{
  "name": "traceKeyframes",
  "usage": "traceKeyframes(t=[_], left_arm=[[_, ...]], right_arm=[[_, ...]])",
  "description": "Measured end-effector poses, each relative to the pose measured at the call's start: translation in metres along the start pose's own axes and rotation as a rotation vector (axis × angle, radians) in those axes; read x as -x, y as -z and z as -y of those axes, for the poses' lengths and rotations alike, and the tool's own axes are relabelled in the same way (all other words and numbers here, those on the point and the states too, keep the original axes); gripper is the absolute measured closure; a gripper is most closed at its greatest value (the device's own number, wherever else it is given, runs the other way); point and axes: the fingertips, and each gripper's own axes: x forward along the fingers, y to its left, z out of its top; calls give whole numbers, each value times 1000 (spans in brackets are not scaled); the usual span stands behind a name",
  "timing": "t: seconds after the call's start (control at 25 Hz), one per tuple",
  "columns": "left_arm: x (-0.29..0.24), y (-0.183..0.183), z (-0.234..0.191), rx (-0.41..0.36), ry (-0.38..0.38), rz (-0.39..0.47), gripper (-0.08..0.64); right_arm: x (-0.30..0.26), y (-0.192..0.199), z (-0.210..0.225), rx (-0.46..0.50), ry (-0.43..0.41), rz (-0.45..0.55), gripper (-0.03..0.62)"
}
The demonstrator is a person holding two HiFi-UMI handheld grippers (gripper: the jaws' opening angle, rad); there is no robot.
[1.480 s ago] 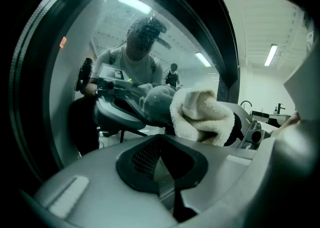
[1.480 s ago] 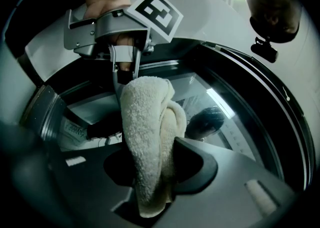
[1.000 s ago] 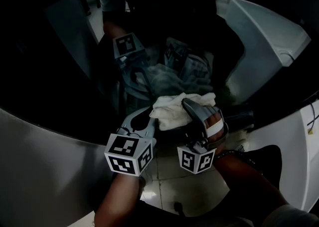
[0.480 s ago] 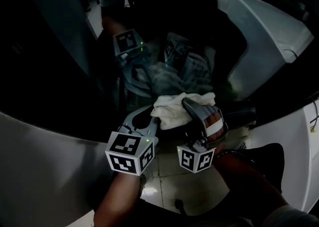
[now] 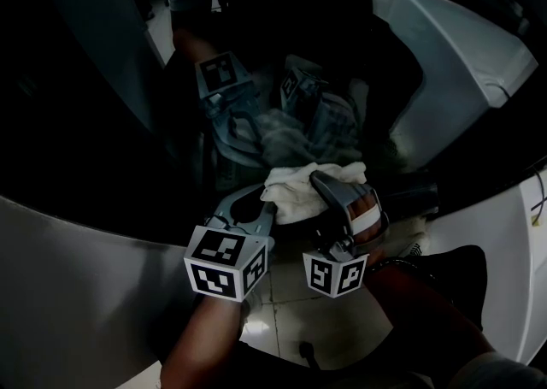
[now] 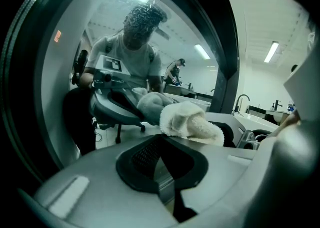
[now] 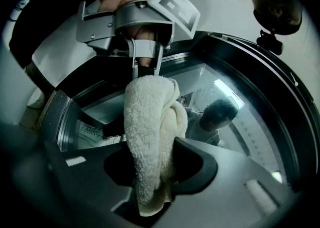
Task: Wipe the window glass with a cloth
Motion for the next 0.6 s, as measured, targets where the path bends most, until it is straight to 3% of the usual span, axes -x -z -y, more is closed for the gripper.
traceKeyframes(t=[0.44, 0.6], left_arm=[[2, 4, 1, -8, 14, 10, 543], [3, 5, 1, -4, 17, 19, 543]], right_arm=[[1, 0, -6, -17, -105, -71, 451], [1, 0, -9, -34, -199, -113, 453]])
